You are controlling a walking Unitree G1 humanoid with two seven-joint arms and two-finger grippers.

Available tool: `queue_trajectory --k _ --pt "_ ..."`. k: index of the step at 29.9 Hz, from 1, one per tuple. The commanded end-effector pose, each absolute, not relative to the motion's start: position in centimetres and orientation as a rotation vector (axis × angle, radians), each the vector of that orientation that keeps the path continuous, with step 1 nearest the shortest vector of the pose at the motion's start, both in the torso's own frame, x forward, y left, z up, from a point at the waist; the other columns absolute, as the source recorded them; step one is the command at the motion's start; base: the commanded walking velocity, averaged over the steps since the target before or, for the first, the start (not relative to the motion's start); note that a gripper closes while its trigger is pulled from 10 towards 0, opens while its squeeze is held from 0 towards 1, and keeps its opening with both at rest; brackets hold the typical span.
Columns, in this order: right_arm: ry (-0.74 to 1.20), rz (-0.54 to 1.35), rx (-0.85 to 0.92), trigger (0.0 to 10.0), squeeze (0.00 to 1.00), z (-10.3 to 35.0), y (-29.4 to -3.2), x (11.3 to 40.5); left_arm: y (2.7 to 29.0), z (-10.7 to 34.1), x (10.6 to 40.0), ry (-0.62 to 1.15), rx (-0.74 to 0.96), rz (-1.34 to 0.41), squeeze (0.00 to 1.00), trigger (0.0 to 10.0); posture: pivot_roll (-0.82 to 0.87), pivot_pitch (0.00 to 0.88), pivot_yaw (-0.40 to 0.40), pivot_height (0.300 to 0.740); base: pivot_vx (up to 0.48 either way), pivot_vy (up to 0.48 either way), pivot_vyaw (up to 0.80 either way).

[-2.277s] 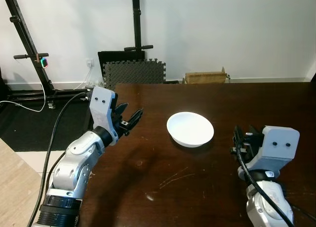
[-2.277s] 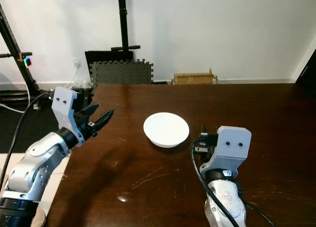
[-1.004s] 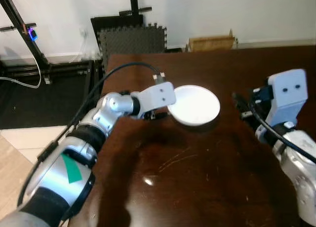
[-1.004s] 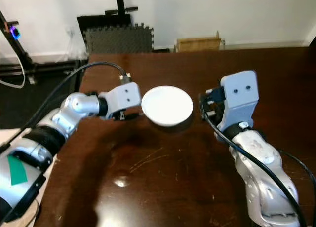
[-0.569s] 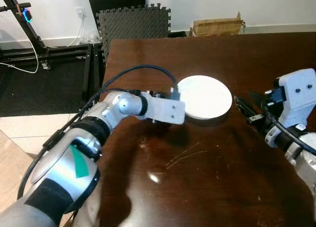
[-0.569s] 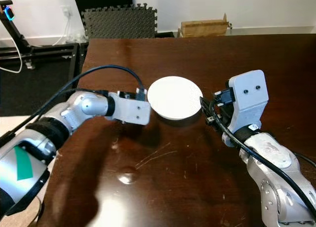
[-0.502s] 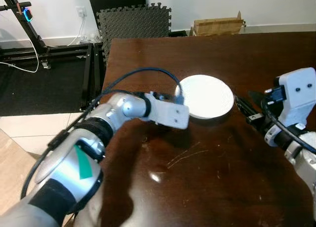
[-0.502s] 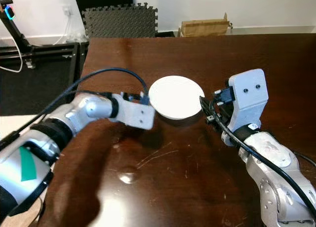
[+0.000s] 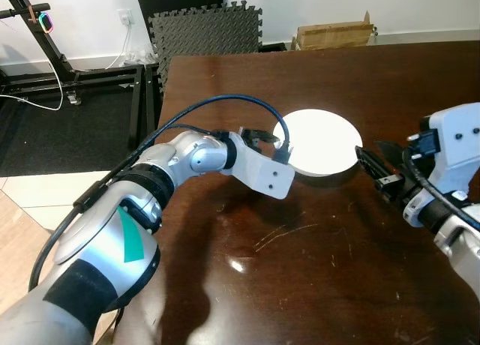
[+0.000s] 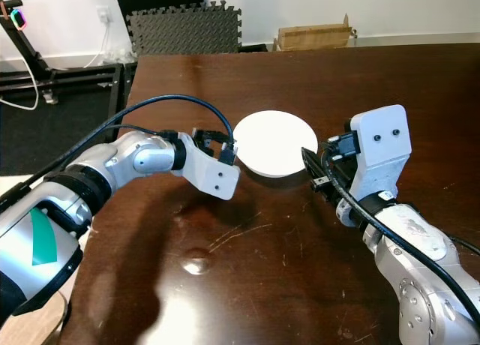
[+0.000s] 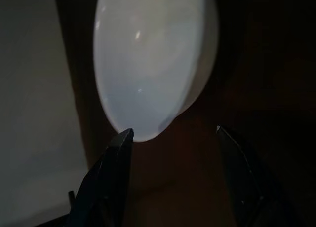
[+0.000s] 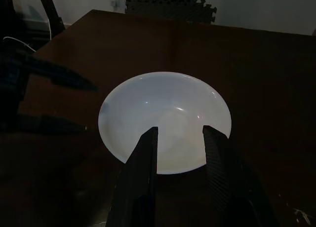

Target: Setting the table

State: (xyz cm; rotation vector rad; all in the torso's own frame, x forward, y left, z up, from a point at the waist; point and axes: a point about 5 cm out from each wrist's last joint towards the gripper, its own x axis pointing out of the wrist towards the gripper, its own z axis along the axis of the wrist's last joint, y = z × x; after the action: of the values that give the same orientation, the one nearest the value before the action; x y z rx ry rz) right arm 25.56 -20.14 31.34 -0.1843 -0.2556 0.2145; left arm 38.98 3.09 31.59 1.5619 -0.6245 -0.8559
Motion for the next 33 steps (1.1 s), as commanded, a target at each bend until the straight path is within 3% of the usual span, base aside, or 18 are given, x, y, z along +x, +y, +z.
queue_trajectory --k 1,10,11,12,13,15,16,21,33 --pt "-0.262 0.215 -0.186 10.0 0.0 31.4 -20.0 25.1 2.3 31.4 38.8 -0.647 1.558 -0.868 0.0 10.0 -0.22 0.316 0.166 0.74 0.0 0.0 0.0" --pt "-0.293 0.231 -0.165 10.0 0.0 32.0 -19.1 25.4 -1.4 29.5 38.3 -0.644 1.576 -0.86 0.0 10.0 -0.24 0.318 0.184 0.74 0.0 0.0 0.0" --pt "-0.294 0.229 -0.165 10.0 0.0 32.0 -19.1 25.3 -1.6 29.3 38.4 -0.637 1.589 -0.845 0.0 8.8 -0.24 0.318 0.185 0.74 0.0 0.0 0.0" --pt "-0.294 0.229 -0.165 10.0 0.0 32.0 -19.1 25.3 -1.6 29.3 38.4 -0.637 1.589 -0.845 0.0 8.8 -0.24 0.318 0.185 0.74 0.0 0.0 0.0" --pt "-0.295 0.224 -0.164 10.0 0.0 31.9 -19.1 25.2 -1.7 29.0 38.5 -0.629 1.613 -0.821 0.0 3.7 -0.25 0.316 0.191 0.74 0.0 0.0 0.0" --pt "-0.296 0.222 -0.164 10.0 0.0 31.9 -19.1 25.1 -1.7 28.9 38.5 -0.627 1.623 -0.811 0.0 3.7 -0.25 0.316 0.191 0.74 0.0 0.0 0.0" --pt "-0.297 0.219 -0.163 10.0 0.0 31.9 -19.2 25.1 -1.6 28.8 38.6 -0.613 1.623 -0.806 0.0 0.0 -0.25 0.316 0.192 0.74 0.0 0.0 0.0" --pt "-0.304 0.197 -0.16 10.0 0.0 32.0 -19.6 24.7 -1.0 28.2 39.0 -0.574 1.671 -0.799 0.0 0.0 -0.25 0.311 0.198 0.74 0.0 0.0 0.0" --pt "-0.314 0.214 -0.136 10.0 0.0 32.3 -19.5 25.7 0.3 28.6 39.3 -0.579 1.598 -0.767 0.0 0.0 -0.22 0.283 0.155 0.74 0.0 0.0 0.0"
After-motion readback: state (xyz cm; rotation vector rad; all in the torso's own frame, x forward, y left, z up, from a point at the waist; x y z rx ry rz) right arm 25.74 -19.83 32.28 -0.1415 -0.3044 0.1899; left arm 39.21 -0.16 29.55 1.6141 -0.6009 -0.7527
